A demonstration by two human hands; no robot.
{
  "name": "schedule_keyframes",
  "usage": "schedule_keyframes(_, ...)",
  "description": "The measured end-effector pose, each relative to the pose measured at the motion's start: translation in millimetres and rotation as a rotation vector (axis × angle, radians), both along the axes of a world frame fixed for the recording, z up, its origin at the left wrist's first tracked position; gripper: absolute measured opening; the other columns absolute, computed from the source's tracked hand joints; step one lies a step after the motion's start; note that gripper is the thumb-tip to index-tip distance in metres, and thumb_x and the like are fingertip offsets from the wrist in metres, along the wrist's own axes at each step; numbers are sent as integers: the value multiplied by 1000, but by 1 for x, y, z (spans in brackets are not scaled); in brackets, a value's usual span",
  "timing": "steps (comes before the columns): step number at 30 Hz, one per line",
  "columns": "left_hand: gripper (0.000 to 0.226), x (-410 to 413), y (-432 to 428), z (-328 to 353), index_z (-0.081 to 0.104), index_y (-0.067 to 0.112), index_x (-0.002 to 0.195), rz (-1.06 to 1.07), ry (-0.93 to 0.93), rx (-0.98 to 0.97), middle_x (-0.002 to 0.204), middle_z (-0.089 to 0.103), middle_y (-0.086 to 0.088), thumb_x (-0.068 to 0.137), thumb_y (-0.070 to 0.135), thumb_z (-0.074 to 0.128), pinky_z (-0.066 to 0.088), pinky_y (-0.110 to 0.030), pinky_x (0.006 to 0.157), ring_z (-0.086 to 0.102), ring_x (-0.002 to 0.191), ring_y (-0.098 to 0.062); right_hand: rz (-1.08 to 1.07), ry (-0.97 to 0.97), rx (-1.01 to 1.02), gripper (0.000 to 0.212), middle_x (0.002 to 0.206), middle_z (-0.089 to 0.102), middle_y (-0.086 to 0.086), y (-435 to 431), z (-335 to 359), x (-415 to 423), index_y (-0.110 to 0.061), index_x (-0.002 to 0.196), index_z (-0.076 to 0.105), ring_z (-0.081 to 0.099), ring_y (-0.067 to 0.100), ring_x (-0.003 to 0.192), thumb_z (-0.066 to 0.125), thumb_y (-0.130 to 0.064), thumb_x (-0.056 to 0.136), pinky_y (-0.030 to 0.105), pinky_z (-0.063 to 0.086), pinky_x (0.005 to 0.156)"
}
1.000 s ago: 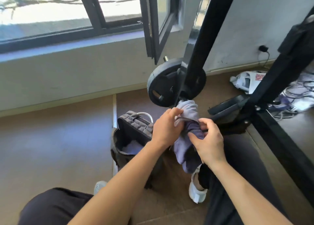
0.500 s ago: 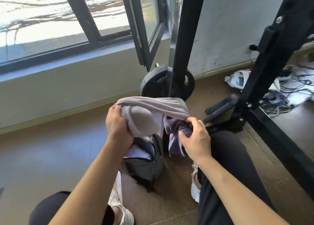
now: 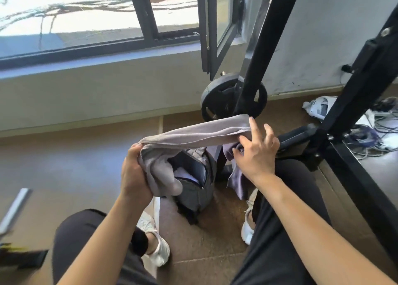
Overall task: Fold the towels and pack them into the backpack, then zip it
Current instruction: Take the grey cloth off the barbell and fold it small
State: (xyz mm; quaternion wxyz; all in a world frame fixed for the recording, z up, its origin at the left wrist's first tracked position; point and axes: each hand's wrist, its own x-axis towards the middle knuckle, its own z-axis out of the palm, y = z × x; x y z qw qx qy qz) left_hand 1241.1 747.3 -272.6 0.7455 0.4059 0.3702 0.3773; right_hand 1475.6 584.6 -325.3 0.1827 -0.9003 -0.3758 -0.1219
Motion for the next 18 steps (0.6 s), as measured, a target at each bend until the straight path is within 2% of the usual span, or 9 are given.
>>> schedule_keyframes(3,53,-10,-5,-6,63,0,119,6,10,47,118,59,-27,83,40,62,44,-50,101,56,110,-37,-1,22,-10,41,152,50,3,7,5,0,-14,128,63,37,34,137,63,-22,88,57,32,105)
schedule_keyframes(6,21,-15,-10,-7,70,12,96,11,63,110,101,66,-19,92,28,57,48,-44,91,61,96,-29,-14,5,138,57,159,38,3,10,22,-4,-12,143,50,38,32,134,67,-17,88,53,36,102)
schedule_keyframes(8,23,-18,-11,-8,68,15,90,7,103,149,89,69,-9,101,19,48,52,-34,81,64,85,-20,50,11,276,72,164,29,3,15,45,-9,-11,151,39,37,30,137,71,-12,87,49,36,106)
schedule_keyframes(10,23,-22,-9,-10,65,15,92,16,133,171,87,69,-6,104,16,45,52,-30,76,65,80,-16,174,27,419,78,165,26,4,21,74,-16,-9,155,32,38,25,140,69,-6,86,40,35,107)
schedule_keyframes(14,21,-28,-1,-16,63,14,98,46,165,139,90,69,-5,105,15,43,52,-30,75,66,79,-13,532,129,659,64,156,40,14,33,123,-47,2,148,42,38,26,145,62,5,87,35,30,122)
schedule_keyframes(15,20,-29,0,-17,62,13,98,55,172,124,90,69,-5,105,14,43,52,-30,74,66,78,-12,589,156,684,59,151,45,15,36,128,-55,4,143,46,41,27,143,62,7,87,37,33,121)
schedule_keyframes(16,20,-31,1,-17,62,13,99,63,182,110,89,69,-5,105,13,43,53,-29,72,65,78,-13,636,194,699,52,145,49,14,39,130,-61,5,138,51,47,27,137,62,8,87,41,40,116)
schedule_keyframes(18,20,-33,2,-20,62,12,98,68,226,107,90,69,-7,103,10,44,53,-31,72,64,78,-15,690,352,698,35,128,57,11,44,122,-73,2,123,59,60,25,117,64,6,89,44,54,96)
